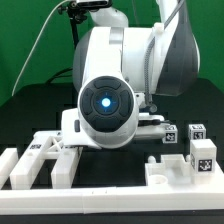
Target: Assemble chair
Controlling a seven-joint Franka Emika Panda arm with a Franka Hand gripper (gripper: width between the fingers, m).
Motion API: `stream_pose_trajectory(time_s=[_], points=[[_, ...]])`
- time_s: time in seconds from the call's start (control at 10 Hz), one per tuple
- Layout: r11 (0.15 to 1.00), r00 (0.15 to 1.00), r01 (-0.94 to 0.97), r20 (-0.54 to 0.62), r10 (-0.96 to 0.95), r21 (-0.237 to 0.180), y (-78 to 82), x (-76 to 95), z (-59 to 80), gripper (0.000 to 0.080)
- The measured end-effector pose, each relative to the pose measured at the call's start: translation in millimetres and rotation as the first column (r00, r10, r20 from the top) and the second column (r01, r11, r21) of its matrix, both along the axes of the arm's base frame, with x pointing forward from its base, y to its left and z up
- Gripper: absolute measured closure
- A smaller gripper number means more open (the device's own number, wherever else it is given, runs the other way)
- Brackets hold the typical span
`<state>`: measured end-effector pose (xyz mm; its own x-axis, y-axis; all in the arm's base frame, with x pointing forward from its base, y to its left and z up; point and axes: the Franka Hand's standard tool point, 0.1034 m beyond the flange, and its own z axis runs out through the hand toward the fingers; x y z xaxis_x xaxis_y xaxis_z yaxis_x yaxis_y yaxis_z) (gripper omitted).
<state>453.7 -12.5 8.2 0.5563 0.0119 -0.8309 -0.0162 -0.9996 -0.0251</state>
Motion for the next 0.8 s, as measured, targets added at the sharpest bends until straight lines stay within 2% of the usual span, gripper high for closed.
stream_pose_trajectory(time_s=[0.1, 0.2, 0.3, 0.4, 0.5, 0.8], points=[[1.000, 1.000, 0.002, 0.001, -0.002, 0.000, -0.5, 0.4, 0.4, 0.0151], [1.000, 1.000, 0.002, 0.000, -0.002, 0.000, -0.9, 0.0, 0.1, 0.0287], [1.000, 1.000, 0.003, 0.000, -0.003, 0.000, -1.0, 0.0, 0.1, 0.0287], [1.000, 1.000, 0.003, 0.000, -0.003, 0.000, -1.0, 0.0, 0.1, 0.0426], [1.000, 1.000, 0.003, 0.000, -0.003, 0.000, -1.2, 0.0, 0.1, 0.0515], [1.000, 1.000, 0.004, 0.000, -0.004, 0.000, -1.4, 0.0, 0.1, 0.0515]])
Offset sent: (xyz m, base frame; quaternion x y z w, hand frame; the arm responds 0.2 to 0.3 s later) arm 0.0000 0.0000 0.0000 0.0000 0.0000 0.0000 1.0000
